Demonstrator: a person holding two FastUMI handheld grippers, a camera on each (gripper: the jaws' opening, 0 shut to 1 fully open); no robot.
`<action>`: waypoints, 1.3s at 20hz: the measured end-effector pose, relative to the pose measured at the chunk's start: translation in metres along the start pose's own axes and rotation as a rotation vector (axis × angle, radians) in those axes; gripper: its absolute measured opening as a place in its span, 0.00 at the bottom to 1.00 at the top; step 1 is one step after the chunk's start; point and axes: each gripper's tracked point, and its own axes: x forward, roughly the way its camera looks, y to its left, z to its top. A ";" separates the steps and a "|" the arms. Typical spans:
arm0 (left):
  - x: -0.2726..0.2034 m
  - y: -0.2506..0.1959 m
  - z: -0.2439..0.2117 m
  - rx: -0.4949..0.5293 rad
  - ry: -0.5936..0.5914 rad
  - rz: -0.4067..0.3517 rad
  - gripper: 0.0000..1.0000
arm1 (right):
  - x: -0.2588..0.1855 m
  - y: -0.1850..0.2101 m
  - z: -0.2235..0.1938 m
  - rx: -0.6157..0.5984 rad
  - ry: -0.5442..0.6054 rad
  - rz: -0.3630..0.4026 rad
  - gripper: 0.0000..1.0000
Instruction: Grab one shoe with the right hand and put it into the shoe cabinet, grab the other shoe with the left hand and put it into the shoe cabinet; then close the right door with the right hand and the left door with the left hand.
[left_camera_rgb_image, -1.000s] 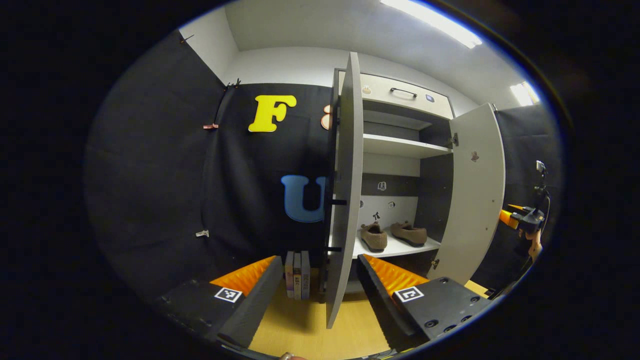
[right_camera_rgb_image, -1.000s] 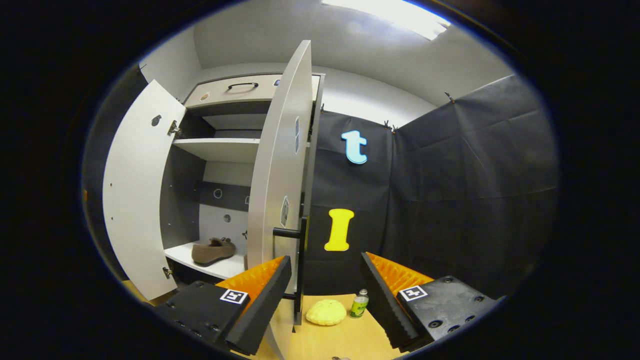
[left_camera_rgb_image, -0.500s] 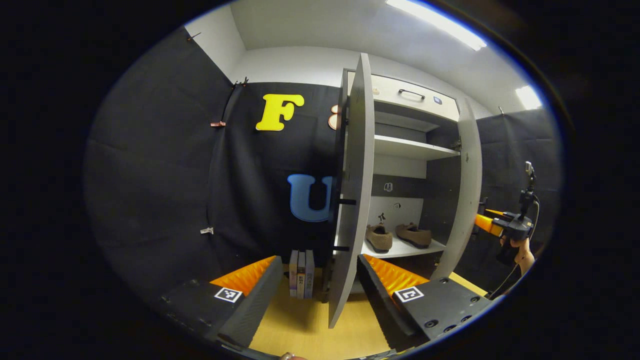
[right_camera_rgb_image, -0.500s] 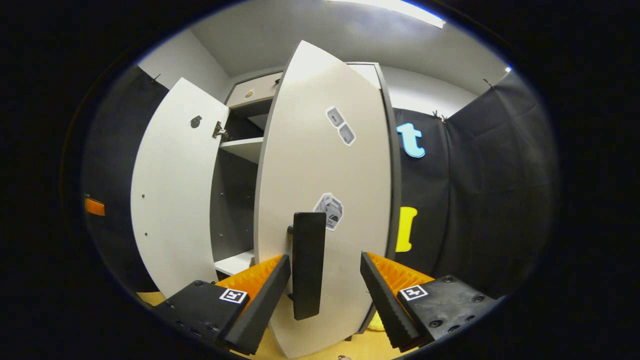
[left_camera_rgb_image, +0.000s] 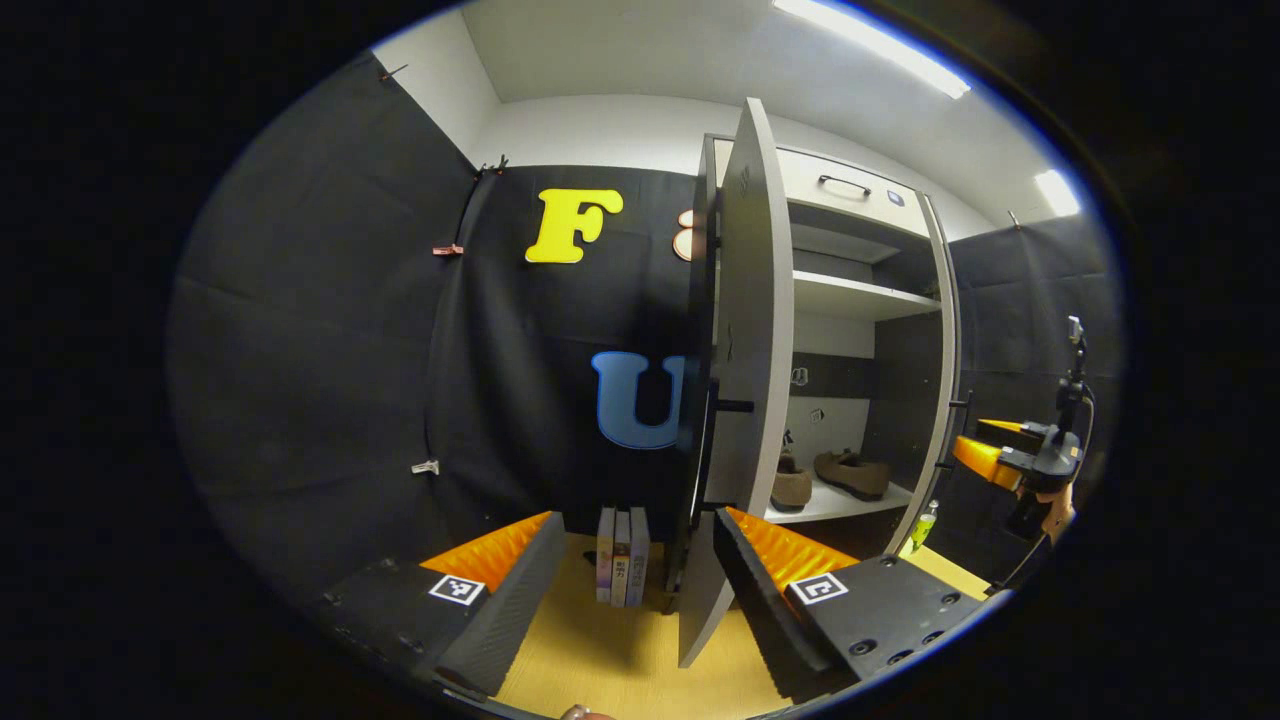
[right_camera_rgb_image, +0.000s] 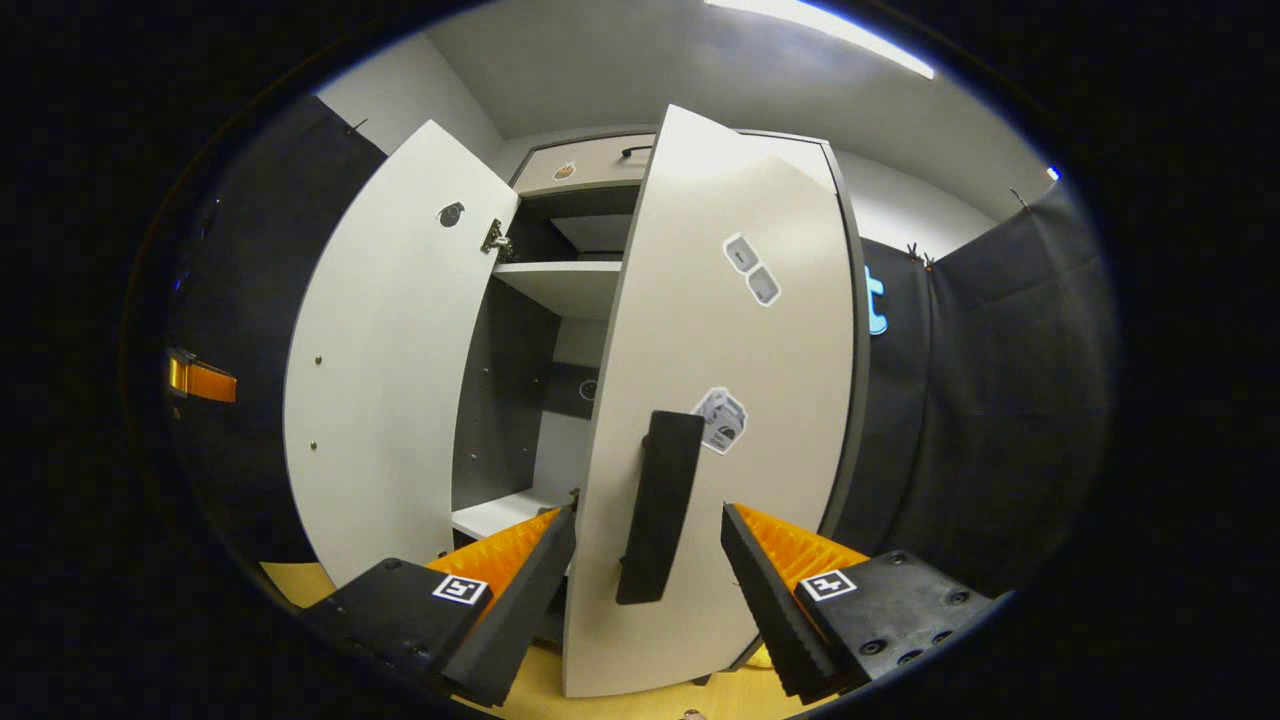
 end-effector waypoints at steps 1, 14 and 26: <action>0.008 -0.001 0.000 0.005 0.004 -0.011 0.95 | -0.011 -0.008 -0.003 -0.005 0.012 -0.015 0.97; 0.074 -0.036 -0.008 0.051 0.009 -0.162 0.94 | -0.059 -0.054 -0.017 0.023 0.089 -0.159 0.97; 0.111 -0.175 -0.021 0.016 0.011 -0.379 0.92 | -0.038 -0.069 -0.031 0.046 0.105 -0.113 0.97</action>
